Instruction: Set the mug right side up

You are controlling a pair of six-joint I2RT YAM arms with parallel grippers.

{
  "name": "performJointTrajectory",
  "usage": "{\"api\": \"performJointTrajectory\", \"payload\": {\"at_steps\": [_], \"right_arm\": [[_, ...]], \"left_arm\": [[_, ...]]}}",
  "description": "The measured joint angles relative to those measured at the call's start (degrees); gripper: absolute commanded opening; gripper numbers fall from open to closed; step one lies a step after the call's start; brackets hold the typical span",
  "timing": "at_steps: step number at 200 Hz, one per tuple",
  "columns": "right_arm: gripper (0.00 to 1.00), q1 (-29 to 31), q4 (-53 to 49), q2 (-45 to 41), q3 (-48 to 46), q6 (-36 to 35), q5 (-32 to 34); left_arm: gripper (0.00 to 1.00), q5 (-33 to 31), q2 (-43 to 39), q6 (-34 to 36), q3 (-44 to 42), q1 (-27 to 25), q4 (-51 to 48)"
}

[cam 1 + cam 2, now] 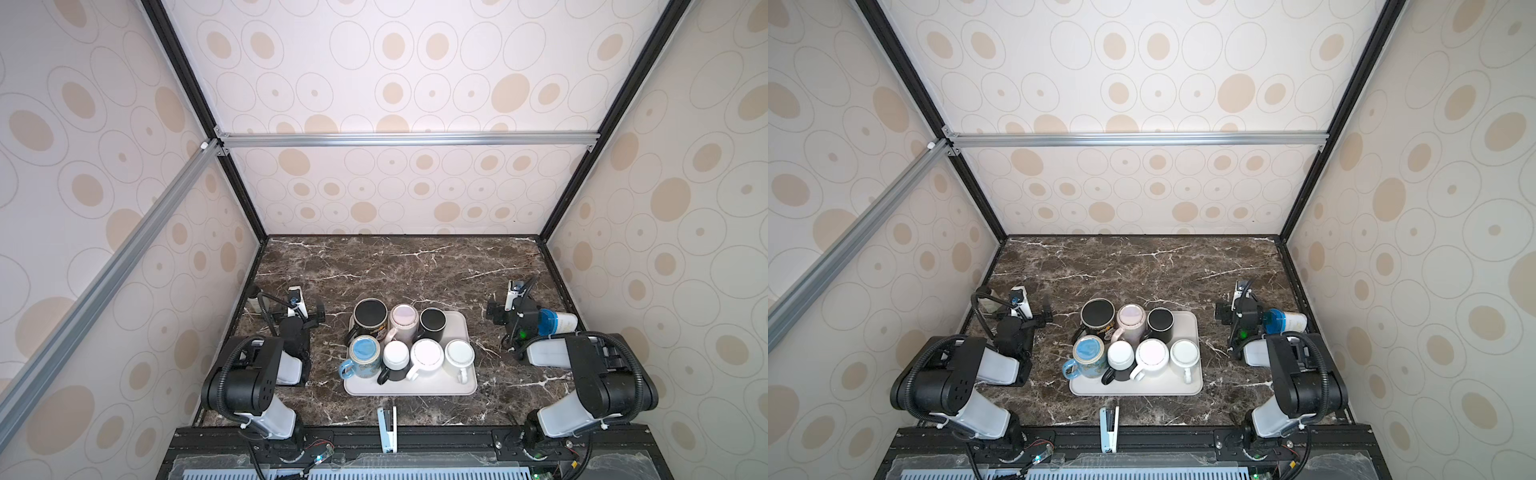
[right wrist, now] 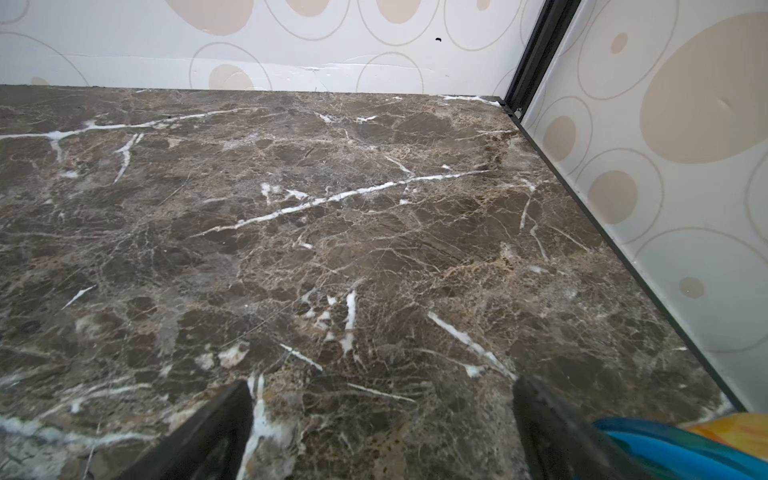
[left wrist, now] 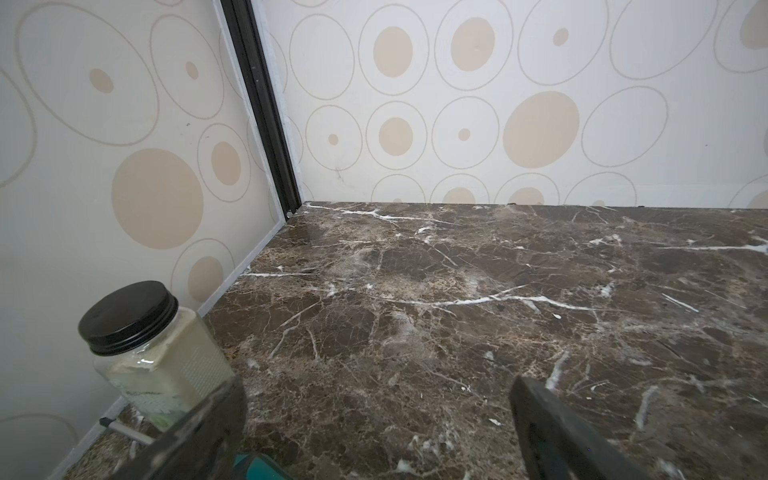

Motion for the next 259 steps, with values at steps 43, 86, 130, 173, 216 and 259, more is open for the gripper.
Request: {"api": "performJointTrajectory", "payload": {"at_steps": [43, 86, 130, 173, 216, 259], "right_arm": [[1.00, 0.00, 0.00, 0.00, 0.00, 0.00, 0.00], [1.00, 0.00, 0.00, 0.00, 0.00, 0.00, 0.00], [1.00, 0.00, 0.00, 0.00, 0.00, 0.00, 0.02], [1.00, 0.00, 0.00, 0.00, 0.00, 0.00, 0.00], [1.00, 0.00, 0.00, 0.00, 0.00, 0.00, 0.00], [1.00, 0.00, 0.02, 0.00, 0.00, 0.00, 0.11]], "left_arm": [[1.00, 0.66, 0.00, 0.00, 0.00, 0.00, 0.02], [1.00, 0.87, 0.00, 0.00, 0.00, 0.00, 0.02], [1.00, 0.87, 0.00, 0.00, 0.00, 0.00, 0.02], [1.00, 0.87, 0.00, 0.00, 0.00, 0.00, 0.02], [1.00, 0.87, 0.00, 0.00, 0.00, 0.00, 0.02], [1.00, 0.70, -0.66, 0.26, 0.00, -0.57, -0.72]]}}
